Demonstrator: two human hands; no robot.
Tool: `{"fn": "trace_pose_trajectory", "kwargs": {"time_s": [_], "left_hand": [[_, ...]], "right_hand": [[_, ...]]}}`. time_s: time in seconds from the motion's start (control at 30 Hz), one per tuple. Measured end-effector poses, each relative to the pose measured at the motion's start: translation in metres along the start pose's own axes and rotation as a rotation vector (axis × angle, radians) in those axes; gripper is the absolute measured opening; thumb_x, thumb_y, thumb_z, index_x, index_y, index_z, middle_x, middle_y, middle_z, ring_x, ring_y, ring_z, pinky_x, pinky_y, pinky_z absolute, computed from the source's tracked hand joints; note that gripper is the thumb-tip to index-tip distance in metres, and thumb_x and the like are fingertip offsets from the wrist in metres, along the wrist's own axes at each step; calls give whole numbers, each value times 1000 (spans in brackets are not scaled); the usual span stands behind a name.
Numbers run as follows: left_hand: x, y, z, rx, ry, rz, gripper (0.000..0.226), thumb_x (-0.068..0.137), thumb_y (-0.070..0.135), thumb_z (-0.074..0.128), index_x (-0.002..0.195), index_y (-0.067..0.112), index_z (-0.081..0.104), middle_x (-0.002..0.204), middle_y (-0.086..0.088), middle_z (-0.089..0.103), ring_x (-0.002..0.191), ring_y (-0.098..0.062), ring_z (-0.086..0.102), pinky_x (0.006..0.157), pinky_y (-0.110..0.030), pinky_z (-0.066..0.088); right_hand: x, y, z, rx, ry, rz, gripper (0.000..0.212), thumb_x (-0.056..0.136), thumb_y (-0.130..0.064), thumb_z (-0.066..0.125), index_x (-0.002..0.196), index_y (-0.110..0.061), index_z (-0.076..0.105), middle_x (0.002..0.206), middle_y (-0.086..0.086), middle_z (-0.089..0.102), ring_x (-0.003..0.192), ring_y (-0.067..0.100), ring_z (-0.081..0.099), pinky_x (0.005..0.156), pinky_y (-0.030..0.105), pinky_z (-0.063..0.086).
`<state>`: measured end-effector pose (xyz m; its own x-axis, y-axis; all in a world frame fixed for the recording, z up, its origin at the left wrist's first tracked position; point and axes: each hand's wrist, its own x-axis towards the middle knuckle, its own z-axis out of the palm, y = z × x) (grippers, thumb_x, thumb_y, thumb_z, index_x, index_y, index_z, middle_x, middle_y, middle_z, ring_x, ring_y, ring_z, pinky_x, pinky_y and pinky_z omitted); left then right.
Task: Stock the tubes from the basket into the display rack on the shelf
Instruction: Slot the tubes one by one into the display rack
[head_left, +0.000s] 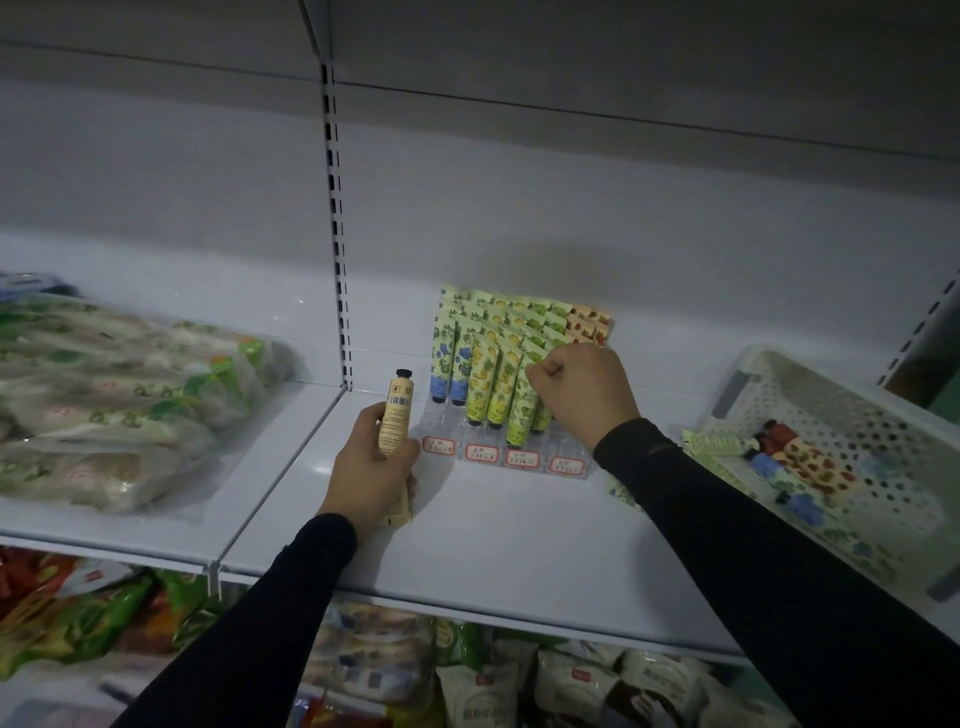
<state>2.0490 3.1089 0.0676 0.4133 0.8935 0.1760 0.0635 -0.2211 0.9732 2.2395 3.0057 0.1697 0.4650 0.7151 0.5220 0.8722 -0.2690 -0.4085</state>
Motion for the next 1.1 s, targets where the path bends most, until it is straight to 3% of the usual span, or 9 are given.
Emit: {"fn": "trace_pose_trajectory", "kwargs": {"time_s": [0.4,0.53,0.7,0.83,0.97,1.1], "left_hand": [[-1,0,0,-11,-2,0,34,95,13,58,124,27,49,76,-10,65,52,-18,62,49,-27,50],[-1,0,0,-1,-6,3,35,94,13,59,124,28,49,76,-8,65,50,-16,62,49,-27,50],[-1,1,0,25,-5,14,34,94,14,58,123,28,49,77,-6,66,51,-14,63,50,-26,50],[-2,3,0,16,-9,9,32,95,13,57,123,28,49,79,-8,65,49,-13,62,47,-21,48],[-2,4,-1,15,-11,7,33,95,13,58,123,28,49,76,-9,66,49,-14,62,47,-22,48],[-3,4,-1,7,-12,2,33,95,12,58,122,28,49,76,-10,65,49,-14,62,46,-22,48]], "right_hand": [[-2,-3,-2,8,-41,0,41,95,-28,59,68,3,64,65,19,63,56,25,52,53,23,35],[-4,-5,-3,10,-29,-7,43,96,-34,57,69,-1,65,65,15,65,62,26,60,63,31,50],[-9,-5,-9,25,45,0,36,96,-35,54,78,-7,70,73,7,70,71,22,64,71,33,54],[-5,-13,-13,38,76,-49,25,94,-36,58,87,-15,71,81,-2,65,75,12,58,70,27,49],[8,-18,-7,-17,-63,-98,24,90,-39,62,93,-17,73,96,-1,55,83,12,51,74,26,40],[18,-22,-3,-108,-95,-98,31,92,-28,60,74,-5,71,84,12,62,82,24,57,74,28,43]]}}
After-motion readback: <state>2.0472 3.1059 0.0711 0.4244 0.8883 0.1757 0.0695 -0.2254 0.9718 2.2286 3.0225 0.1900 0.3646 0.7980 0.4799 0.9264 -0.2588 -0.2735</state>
